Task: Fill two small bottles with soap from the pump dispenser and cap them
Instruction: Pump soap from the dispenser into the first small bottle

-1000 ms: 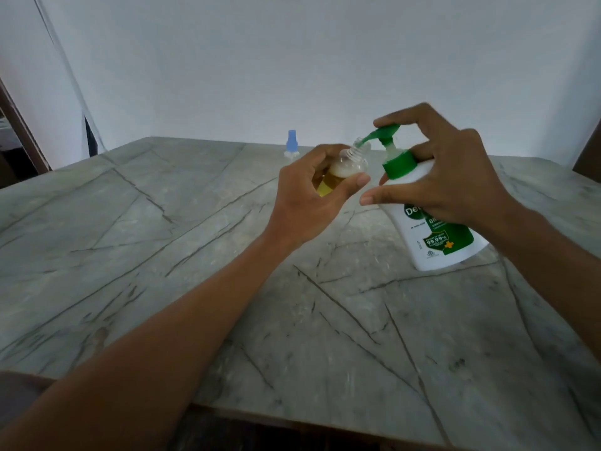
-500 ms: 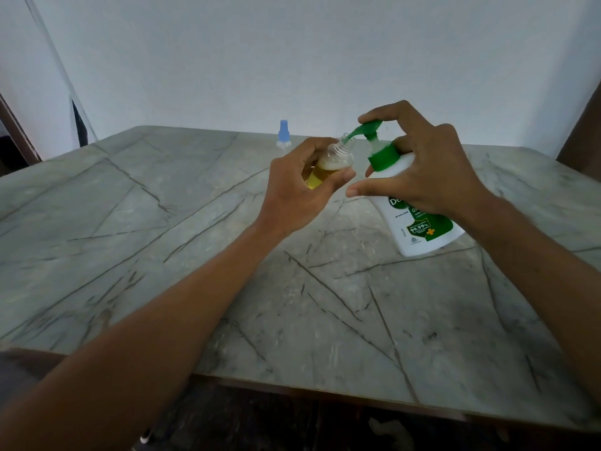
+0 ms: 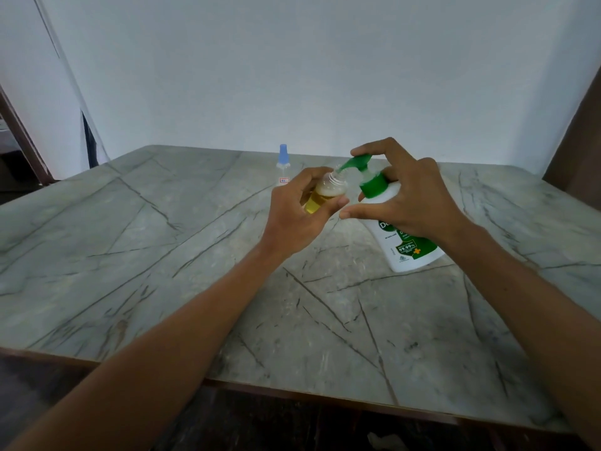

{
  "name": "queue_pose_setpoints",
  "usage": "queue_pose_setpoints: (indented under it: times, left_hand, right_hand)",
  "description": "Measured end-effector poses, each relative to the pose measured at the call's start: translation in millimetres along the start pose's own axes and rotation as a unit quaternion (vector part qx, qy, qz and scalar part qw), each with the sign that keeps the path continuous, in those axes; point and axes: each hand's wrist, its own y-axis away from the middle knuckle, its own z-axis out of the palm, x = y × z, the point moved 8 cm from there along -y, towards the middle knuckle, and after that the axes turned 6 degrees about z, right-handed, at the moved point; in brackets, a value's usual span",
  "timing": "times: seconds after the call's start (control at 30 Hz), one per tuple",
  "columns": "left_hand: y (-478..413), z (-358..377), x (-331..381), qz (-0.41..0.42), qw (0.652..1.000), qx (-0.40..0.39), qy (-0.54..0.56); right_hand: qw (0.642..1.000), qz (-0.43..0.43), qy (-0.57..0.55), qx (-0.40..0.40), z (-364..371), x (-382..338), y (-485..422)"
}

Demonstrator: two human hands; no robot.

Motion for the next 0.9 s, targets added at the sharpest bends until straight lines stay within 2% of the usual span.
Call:
queue_pose_setpoints:
  times: [0.63,0.8,0.9]
  left_hand:
    - [0,0,-1,0.015,1.0,-0.006,-0.002]
    - [1,3,-2,0.013,1.0,-0.014,0.006]
    - [0,0,-1,0.001,1.0,-0.003,0.0]
  right_hand:
    - [0.999,0.01,-0.032,0.004,-1,5,-2]
    - [0.999,0.038,-0.009,-0.011,2,12,-3]
    - [0.999,0.027,0.01,-0.024,5,10,-3]
